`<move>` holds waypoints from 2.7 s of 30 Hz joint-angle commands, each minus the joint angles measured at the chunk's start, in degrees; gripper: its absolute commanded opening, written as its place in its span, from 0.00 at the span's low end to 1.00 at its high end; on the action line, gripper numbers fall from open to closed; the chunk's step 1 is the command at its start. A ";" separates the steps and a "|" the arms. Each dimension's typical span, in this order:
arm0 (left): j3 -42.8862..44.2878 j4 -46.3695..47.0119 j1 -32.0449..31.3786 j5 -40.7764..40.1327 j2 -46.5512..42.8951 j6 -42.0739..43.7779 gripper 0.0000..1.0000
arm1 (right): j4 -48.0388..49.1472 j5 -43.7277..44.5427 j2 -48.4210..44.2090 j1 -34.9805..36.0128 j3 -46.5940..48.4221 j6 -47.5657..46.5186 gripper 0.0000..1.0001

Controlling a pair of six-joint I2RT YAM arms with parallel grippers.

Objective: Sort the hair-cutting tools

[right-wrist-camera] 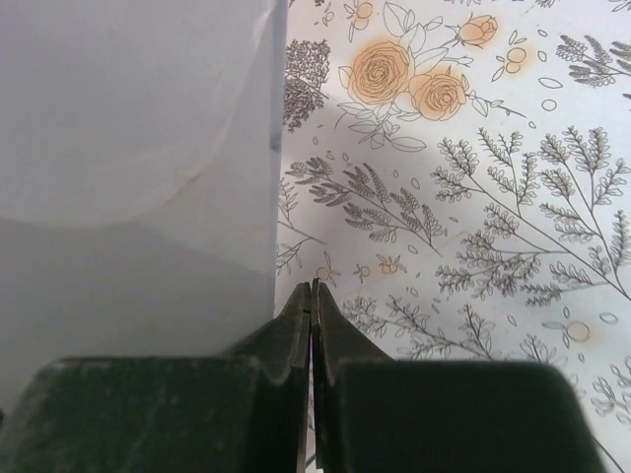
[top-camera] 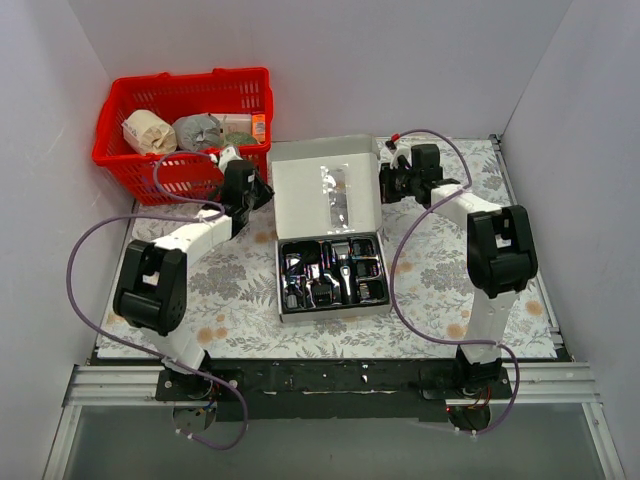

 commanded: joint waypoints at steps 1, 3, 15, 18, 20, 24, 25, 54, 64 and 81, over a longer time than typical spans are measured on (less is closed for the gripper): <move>-2.17 4.99 -0.94 2.51 -8.05 1.43 0.10 | 4.16 -1.15 -8.29 2.02 -2.82 -1.98 0.01; -3.66 4.99 -1.03 2.77 -11.11 1.35 0.09 | 4.07 -0.27 -10.15 2.63 -5.46 -2.85 0.01; -13.34 6.74 -2.52 4.71 -22.99 -1.11 0.09 | 5.30 4.57 -22.01 6.59 -17.58 -4.18 0.01; -14.40 6.31 -2.79 5.06 -24.84 -1.20 0.09 | 4.51 7.12 -23.69 7.03 -18.12 -3.92 0.01; -14.66 5.87 -2.96 4.97 -25.81 -1.12 0.09 | 2.93 8.79 -23.52 7.11 -17.16 -3.83 0.01; -15.01 3.77 -2.96 4.53 -26.78 -0.68 0.08 | -2.51 13.79 -21.85 7.12 -14.87 -3.13 0.01; -15.01 3.50 -3.05 4.10 -27.13 -0.59 0.08 | -4.96 15.98 -20.89 7.12 -14.26 -3.04 0.01; -2.88 -38.59 0.73 -21.66 -15.53 -1.11 0.00 | -20.10 35.51 -40.21 16.86 -30.94 5.83 0.01; -9.03 -44.06 0.73 -13.05 -18.86 2.22 0.00 | -15.71 41.21 -46.10 29.61 -44.04 19.19 0.01; -17.56 -37.47 -2.34 5.32 -19.75 6.35 0.00 | -8.68 48.78 -32.04 41.13 -38.69 31.15 0.01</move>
